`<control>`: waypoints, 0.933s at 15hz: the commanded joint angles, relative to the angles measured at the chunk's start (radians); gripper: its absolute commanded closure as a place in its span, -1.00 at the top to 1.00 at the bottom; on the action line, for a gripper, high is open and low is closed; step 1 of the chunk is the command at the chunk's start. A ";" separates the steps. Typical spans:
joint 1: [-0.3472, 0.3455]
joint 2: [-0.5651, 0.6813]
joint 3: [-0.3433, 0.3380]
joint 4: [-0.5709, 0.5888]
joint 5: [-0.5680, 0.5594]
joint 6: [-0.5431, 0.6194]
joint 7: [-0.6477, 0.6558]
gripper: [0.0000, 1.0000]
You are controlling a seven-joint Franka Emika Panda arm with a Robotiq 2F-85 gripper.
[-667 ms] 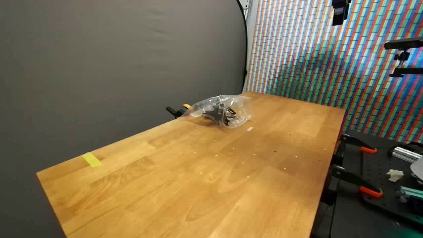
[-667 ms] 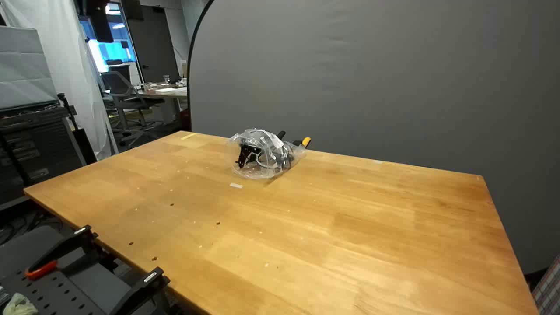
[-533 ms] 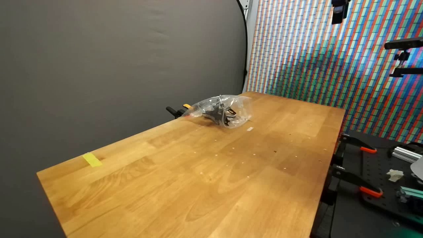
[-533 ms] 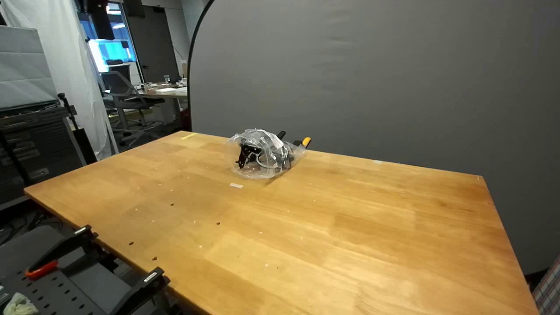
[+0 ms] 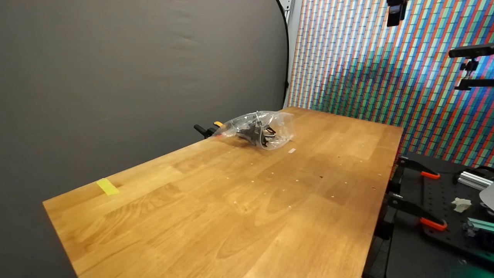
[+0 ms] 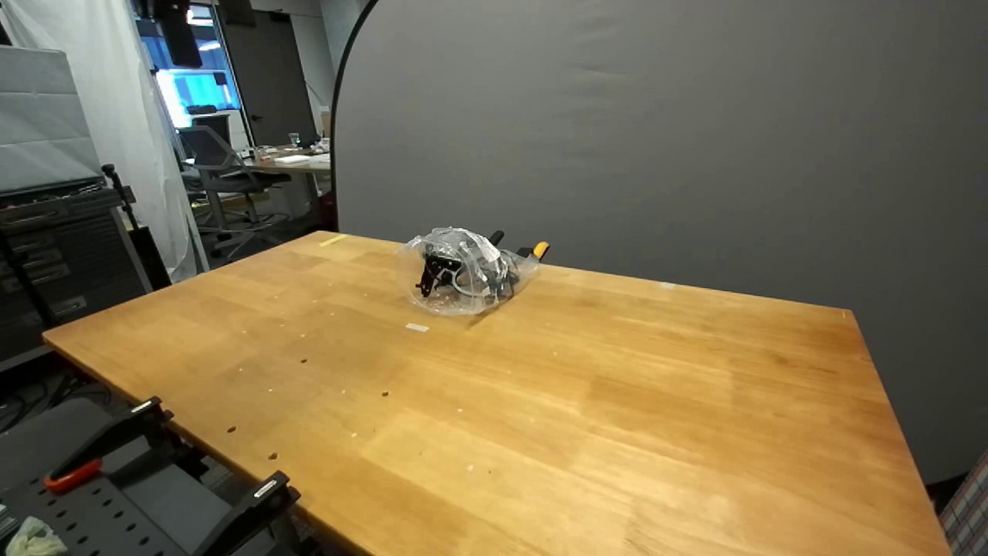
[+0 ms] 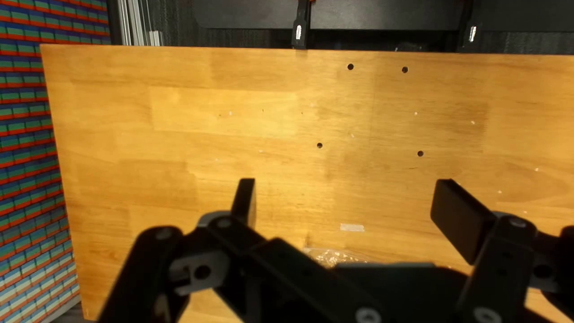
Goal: Pull the cable out of the plastic bag
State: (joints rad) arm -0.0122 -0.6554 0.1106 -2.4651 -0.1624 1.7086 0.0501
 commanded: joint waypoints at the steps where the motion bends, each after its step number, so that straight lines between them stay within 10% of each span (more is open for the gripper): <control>1: 0.023 0.008 -0.018 -0.008 -0.005 0.016 0.002 1.00; 14: 0.050 0.336 -0.048 -0.152 0.146 0.501 -0.003 1.00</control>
State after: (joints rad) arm 0.0196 -0.4140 0.0815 -2.6017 -0.0597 2.0929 0.0490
